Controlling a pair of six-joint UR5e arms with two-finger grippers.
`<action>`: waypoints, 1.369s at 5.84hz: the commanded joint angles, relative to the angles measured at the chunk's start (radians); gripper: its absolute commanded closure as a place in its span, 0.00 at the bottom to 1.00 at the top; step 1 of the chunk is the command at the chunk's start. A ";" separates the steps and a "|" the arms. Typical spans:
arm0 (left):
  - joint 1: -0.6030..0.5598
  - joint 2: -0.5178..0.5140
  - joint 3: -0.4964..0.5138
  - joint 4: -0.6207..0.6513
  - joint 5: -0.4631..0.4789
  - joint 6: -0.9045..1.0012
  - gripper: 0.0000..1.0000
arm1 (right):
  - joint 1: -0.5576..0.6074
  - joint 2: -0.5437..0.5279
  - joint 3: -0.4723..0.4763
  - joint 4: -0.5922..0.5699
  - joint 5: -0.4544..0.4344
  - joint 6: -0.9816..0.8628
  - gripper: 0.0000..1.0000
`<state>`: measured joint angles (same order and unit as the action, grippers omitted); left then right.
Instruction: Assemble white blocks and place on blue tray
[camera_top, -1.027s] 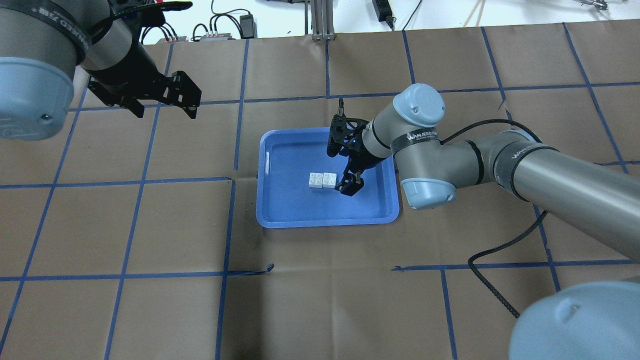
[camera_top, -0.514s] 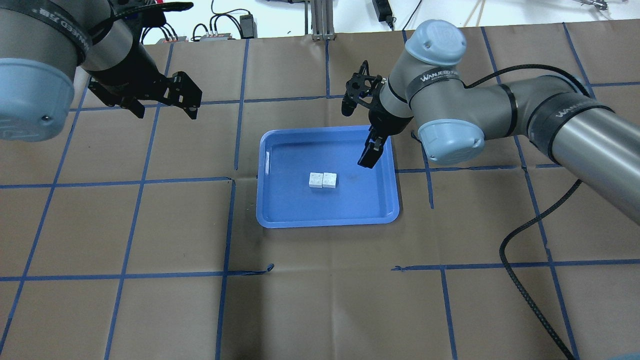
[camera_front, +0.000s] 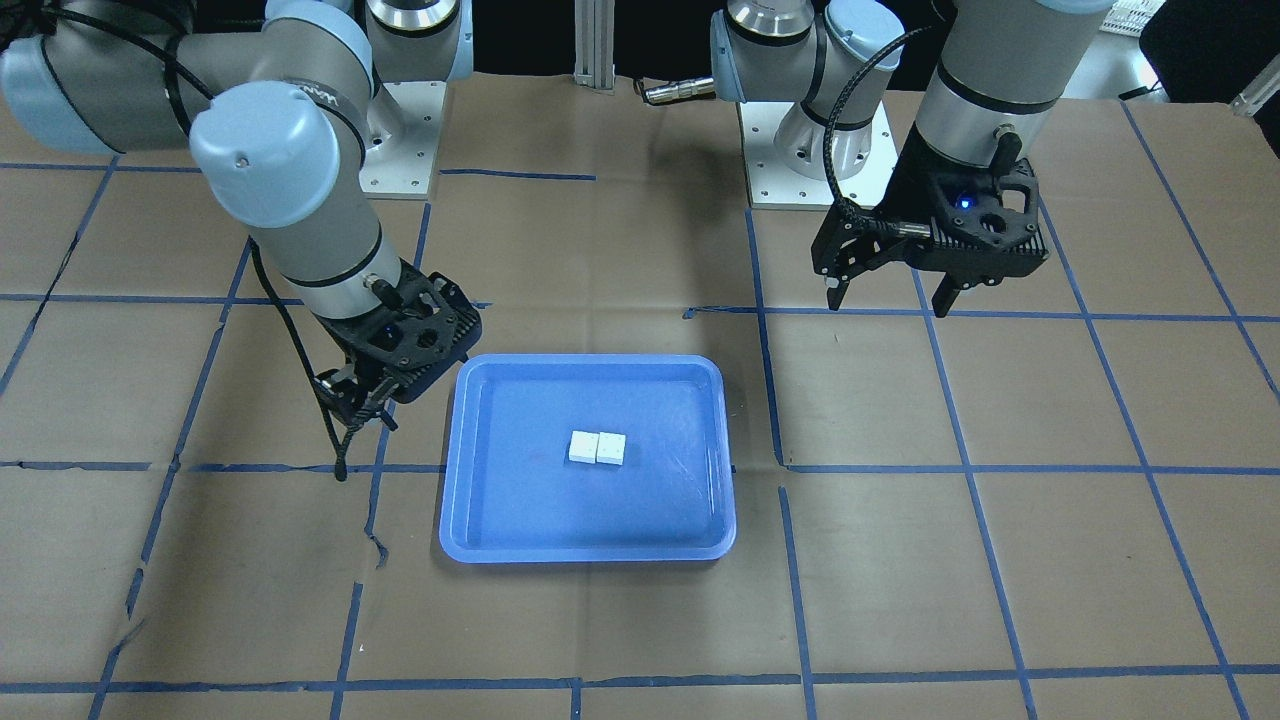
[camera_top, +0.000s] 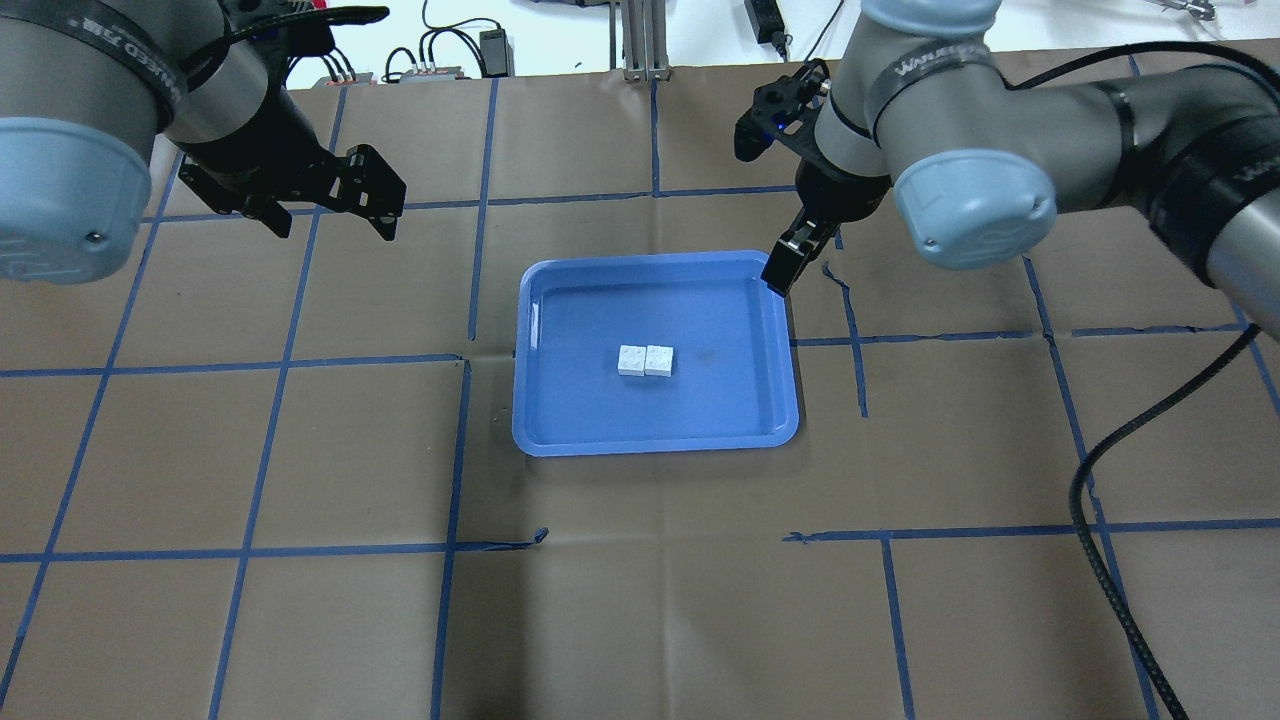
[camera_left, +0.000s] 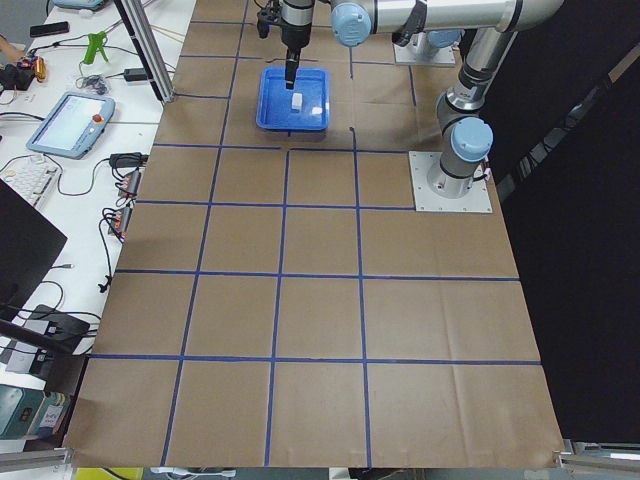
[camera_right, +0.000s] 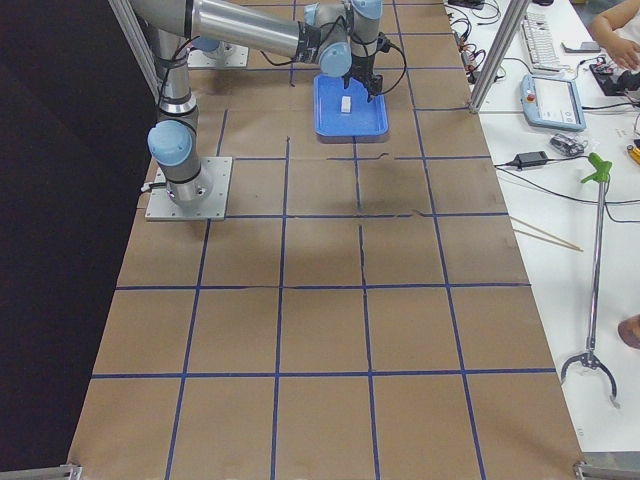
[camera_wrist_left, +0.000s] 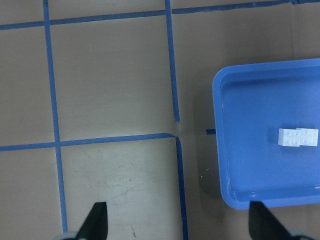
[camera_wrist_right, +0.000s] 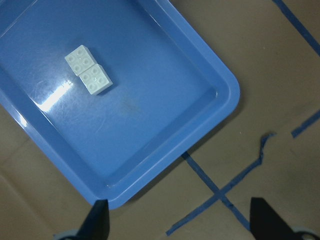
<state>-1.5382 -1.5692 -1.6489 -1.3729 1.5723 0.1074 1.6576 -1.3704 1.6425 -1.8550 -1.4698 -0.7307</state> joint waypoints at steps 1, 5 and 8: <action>0.000 0.003 -0.015 0.002 0.000 0.000 0.01 | -0.065 -0.041 -0.217 0.337 -0.068 0.211 0.00; 0.000 0.003 -0.015 0.002 0.000 0.000 0.01 | -0.082 -0.114 -0.325 0.581 -0.127 0.804 0.00; 0.000 0.003 -0.015 0.002 0.000 0.000 0.01 | -0.082 -0.164 -0.199 0.531 -0.119 0.838 0.00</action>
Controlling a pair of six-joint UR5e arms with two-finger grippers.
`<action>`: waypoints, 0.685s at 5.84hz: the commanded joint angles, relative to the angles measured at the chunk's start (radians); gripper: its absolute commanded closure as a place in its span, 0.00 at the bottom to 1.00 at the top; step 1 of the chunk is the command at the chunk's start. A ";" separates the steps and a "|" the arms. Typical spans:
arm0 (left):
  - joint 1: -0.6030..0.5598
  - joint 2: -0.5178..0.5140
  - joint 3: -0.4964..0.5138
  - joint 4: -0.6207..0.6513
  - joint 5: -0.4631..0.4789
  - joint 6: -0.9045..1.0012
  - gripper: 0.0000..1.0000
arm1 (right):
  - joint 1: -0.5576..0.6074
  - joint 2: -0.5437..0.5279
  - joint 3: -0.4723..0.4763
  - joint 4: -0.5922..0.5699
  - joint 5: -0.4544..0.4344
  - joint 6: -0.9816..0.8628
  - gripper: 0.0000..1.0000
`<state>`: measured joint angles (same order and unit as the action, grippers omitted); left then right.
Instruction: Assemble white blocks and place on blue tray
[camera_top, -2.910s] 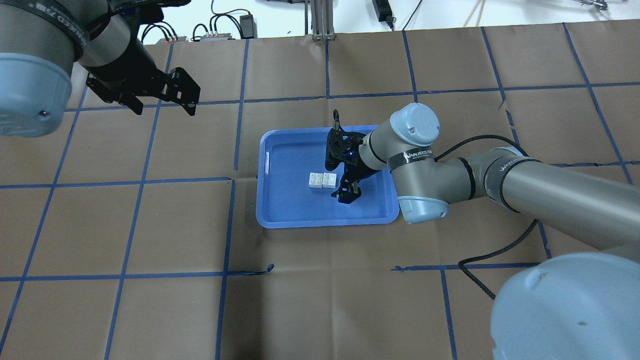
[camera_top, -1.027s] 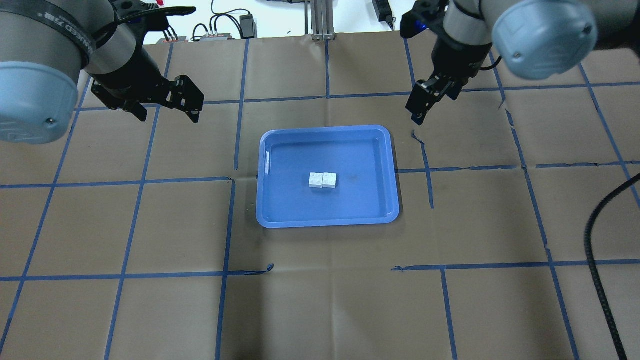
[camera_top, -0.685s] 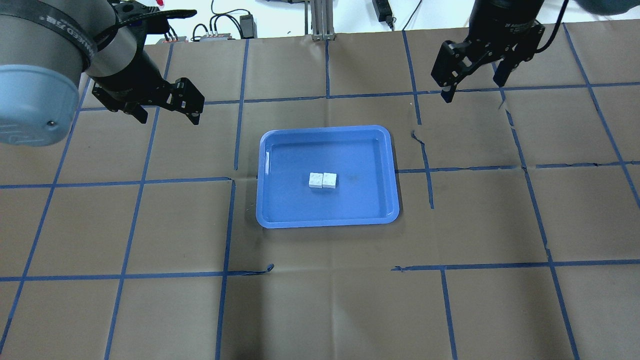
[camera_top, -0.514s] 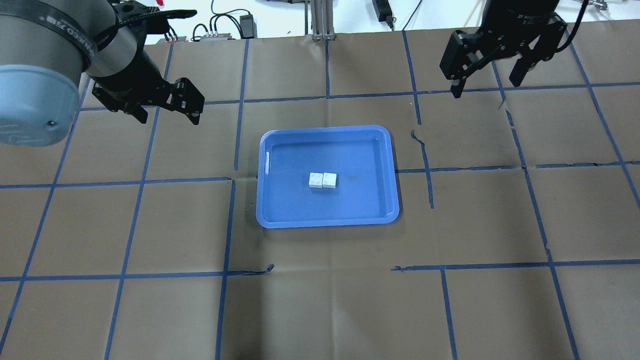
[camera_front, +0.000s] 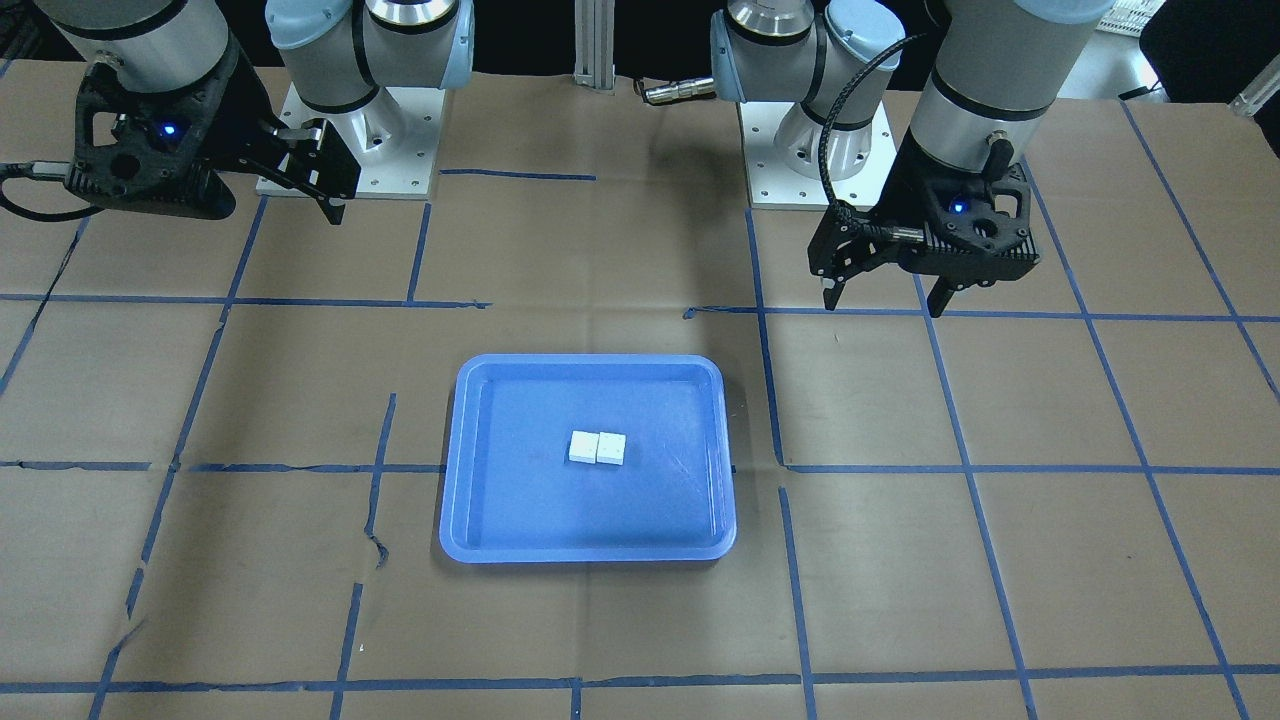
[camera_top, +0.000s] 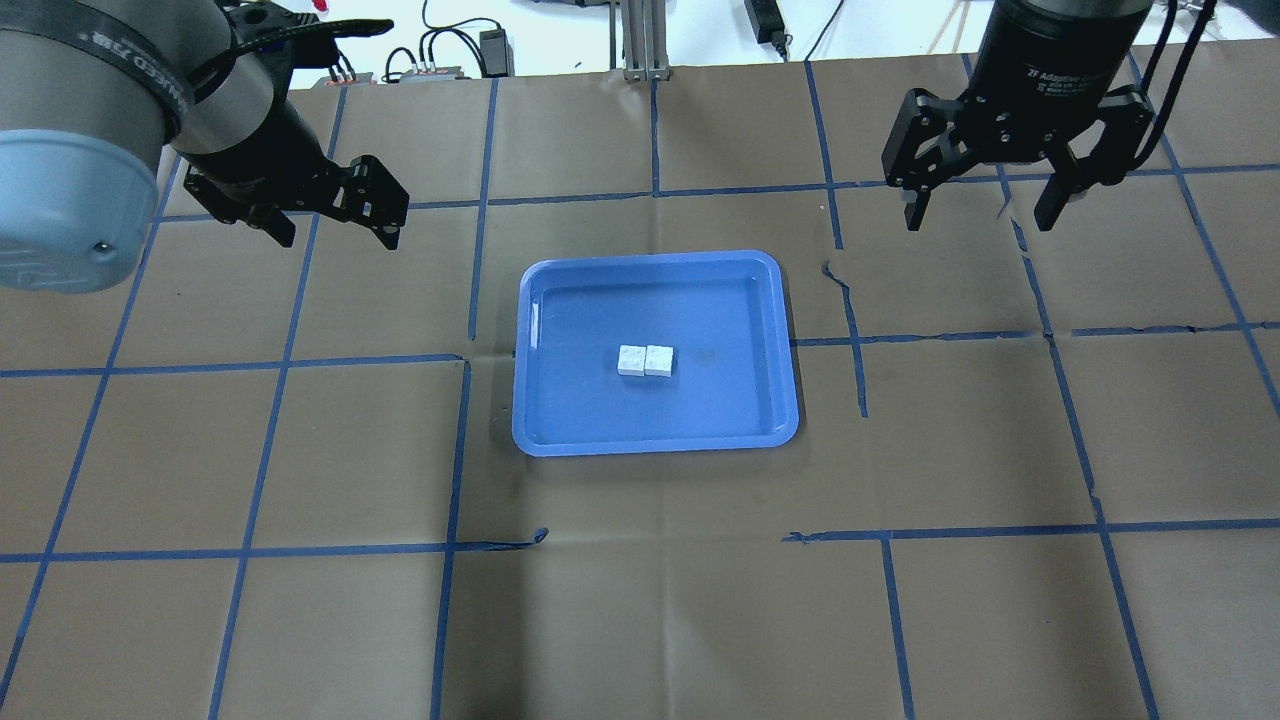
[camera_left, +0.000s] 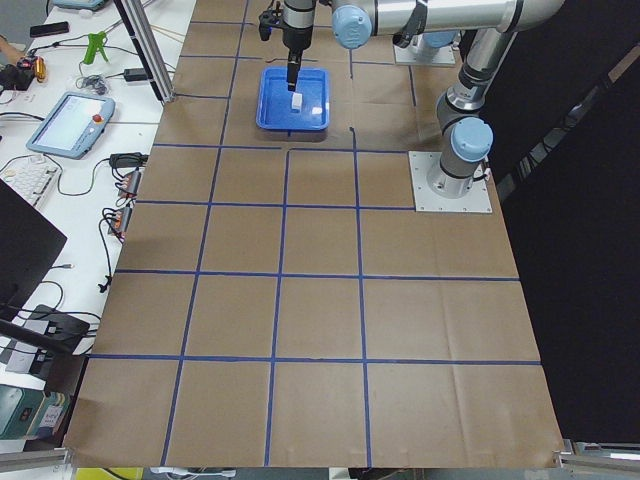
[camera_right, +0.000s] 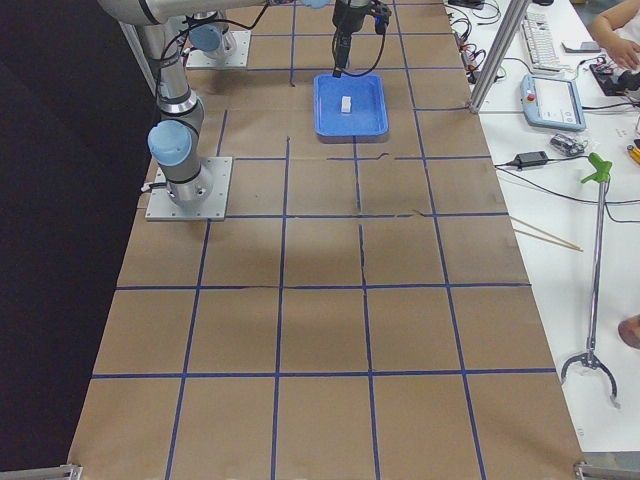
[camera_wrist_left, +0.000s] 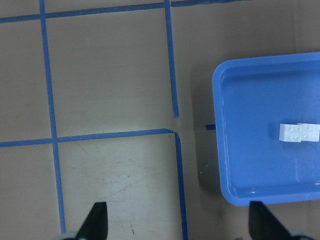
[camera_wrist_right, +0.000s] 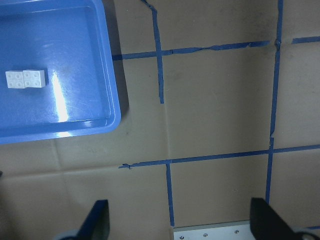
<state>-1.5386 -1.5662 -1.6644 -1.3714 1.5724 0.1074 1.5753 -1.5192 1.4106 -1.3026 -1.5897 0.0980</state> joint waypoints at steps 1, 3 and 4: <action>0.000 0.000 0.000 0.000 0.000 0.002 0.01 | 0.000 -0.016 0.034 -0.027 0.001 0.011 0.00; -0.002 0.000 0.000 0.000 0.000 0.002 0.01 | 0.000 -0.035 0.057 -0.043 0.001 0.011 0.00; -0.002 0.000 -0.002 -0.002 0.001 0.003 0.01 | 0.000 -0.035 0.059 -0.049 0.001 0.011 0.00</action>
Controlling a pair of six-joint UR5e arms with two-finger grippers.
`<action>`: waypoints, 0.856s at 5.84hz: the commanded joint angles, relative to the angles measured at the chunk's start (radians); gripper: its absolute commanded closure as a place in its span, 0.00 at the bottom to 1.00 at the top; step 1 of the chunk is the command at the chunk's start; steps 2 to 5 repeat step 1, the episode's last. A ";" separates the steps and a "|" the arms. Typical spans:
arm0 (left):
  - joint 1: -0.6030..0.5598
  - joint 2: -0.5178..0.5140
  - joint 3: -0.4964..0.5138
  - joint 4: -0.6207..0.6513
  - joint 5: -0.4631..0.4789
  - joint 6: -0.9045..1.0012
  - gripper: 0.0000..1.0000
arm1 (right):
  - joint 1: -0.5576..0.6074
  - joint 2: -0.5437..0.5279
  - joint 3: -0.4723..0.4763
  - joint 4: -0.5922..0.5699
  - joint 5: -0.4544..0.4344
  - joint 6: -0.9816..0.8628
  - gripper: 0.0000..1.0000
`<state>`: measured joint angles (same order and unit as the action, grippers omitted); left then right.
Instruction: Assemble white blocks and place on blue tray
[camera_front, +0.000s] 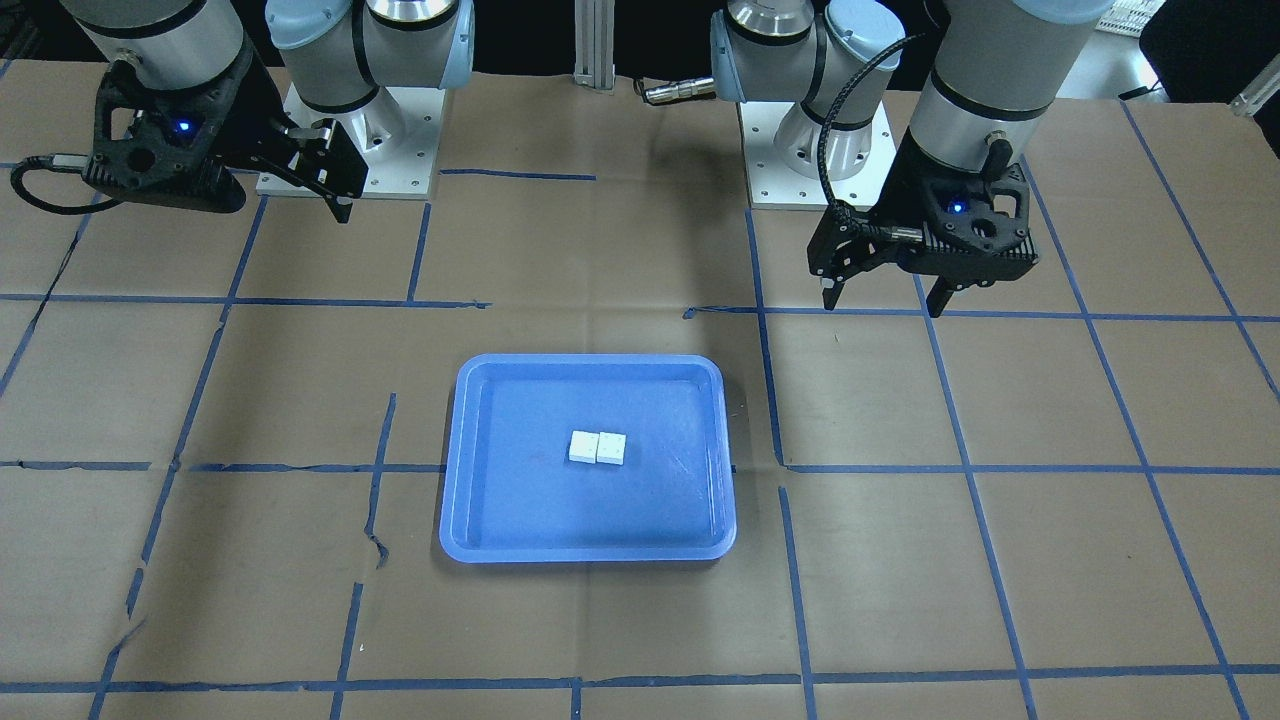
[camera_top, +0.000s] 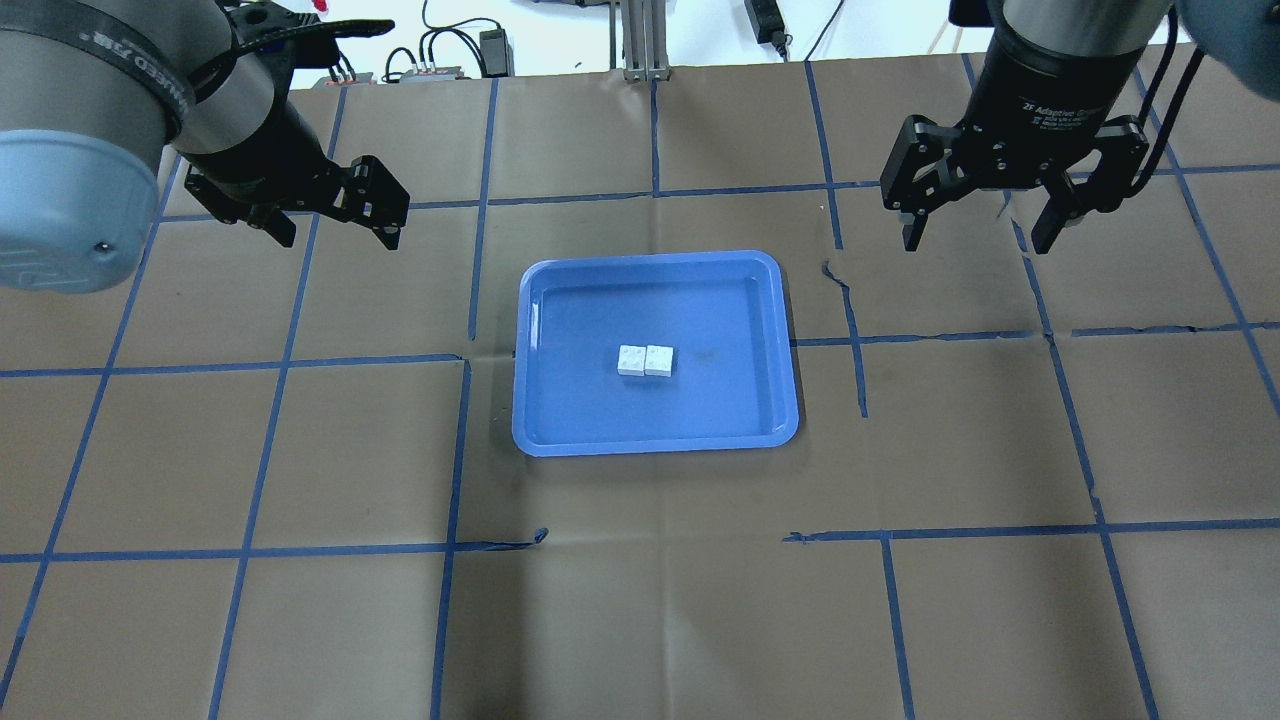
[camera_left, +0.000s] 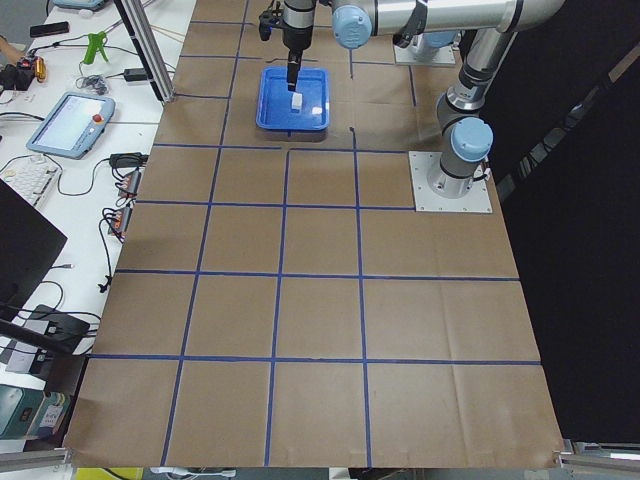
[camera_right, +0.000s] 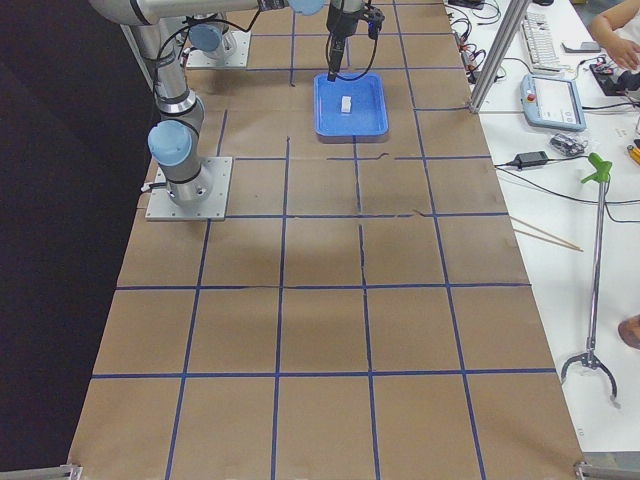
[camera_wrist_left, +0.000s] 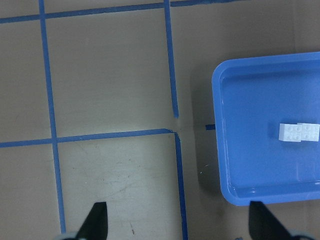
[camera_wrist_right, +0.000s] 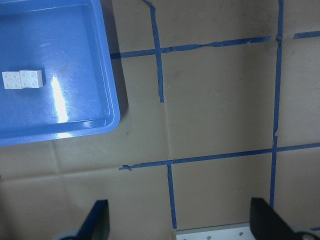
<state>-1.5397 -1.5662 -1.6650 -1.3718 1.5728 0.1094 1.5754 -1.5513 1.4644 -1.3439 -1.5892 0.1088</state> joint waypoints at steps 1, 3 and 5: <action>0.000 0.000 -0.001 0.000 0.001 0.001 0.01 | 0.000 -0.003 0.005 -0.008 0.000 0.000 0.00; 0.000 0.000 -0.001 0.000 0.001 0.001 0.01 | 0.000 -0.003 0.005 -0.008 0.000 0.000 0.00; 0.000 0.000 -0.001 0.000 0.001 0.001 0.01 | 0.000 -0.003 0.005 -0.008 0.000 0.000 0.00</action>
